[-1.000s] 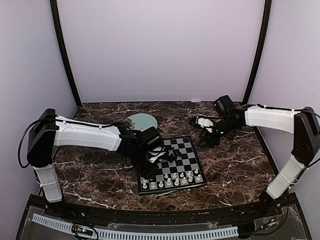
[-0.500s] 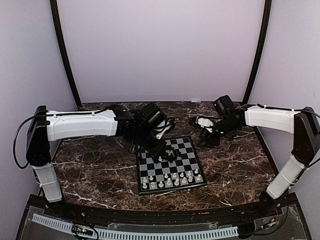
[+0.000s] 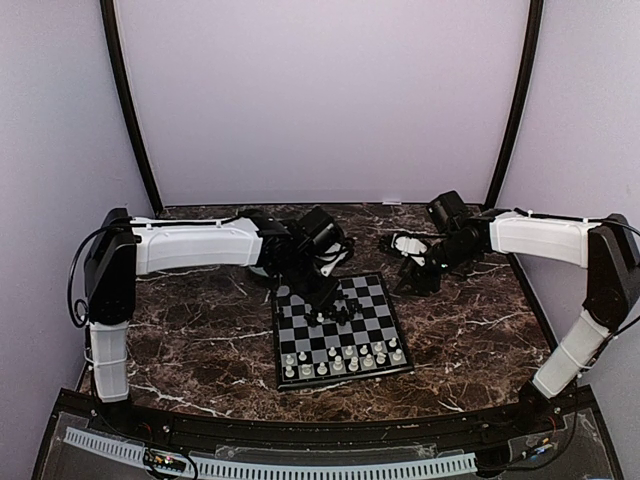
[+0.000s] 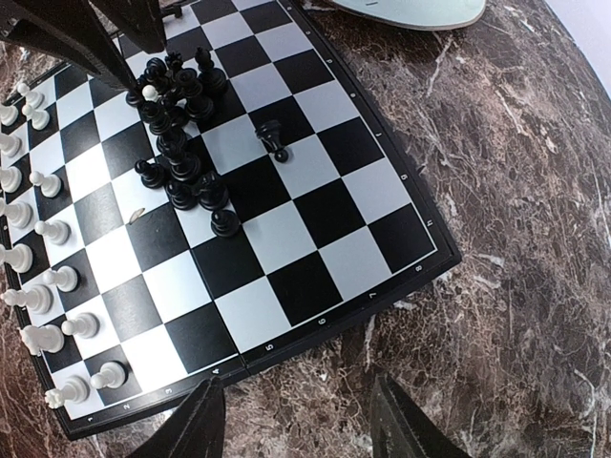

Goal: Set up the chess pieces on the board
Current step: Pick up the pawn from the chessboard.

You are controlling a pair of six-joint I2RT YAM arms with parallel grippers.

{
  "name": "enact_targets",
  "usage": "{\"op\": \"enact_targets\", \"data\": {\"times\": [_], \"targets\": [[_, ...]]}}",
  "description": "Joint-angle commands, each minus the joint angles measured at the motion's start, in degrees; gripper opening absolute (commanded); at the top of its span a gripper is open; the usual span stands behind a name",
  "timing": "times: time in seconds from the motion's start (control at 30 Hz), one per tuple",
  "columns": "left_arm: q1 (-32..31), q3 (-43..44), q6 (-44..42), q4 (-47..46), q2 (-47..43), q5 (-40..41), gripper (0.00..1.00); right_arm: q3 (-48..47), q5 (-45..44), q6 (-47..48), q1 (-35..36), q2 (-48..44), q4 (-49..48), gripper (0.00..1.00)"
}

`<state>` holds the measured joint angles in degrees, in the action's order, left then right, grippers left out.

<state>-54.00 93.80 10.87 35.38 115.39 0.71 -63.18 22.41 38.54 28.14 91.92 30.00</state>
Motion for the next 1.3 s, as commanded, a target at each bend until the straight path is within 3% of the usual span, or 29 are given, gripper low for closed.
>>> {"op": "enact_targets", "data": {"times": [0.0,0.4,1.27], "targets": [[0.41,2.08,-0.39,3.0,0.71,-0.61,0.25,0.61,0.13,0.47,0.42,-0.5,-0.07,0.54],[0.49,3.41,0.02,6.14,2.6,-2.77,0.15,0.51,-0.25,0.57,0.4,-0.32,0.14,0.54],[0.52,2.4,-0.15,6.86,4.33,-2.04,0.24,0.41,-0.22,0.65,0.42,-0.03,0.16,0.54]]}}
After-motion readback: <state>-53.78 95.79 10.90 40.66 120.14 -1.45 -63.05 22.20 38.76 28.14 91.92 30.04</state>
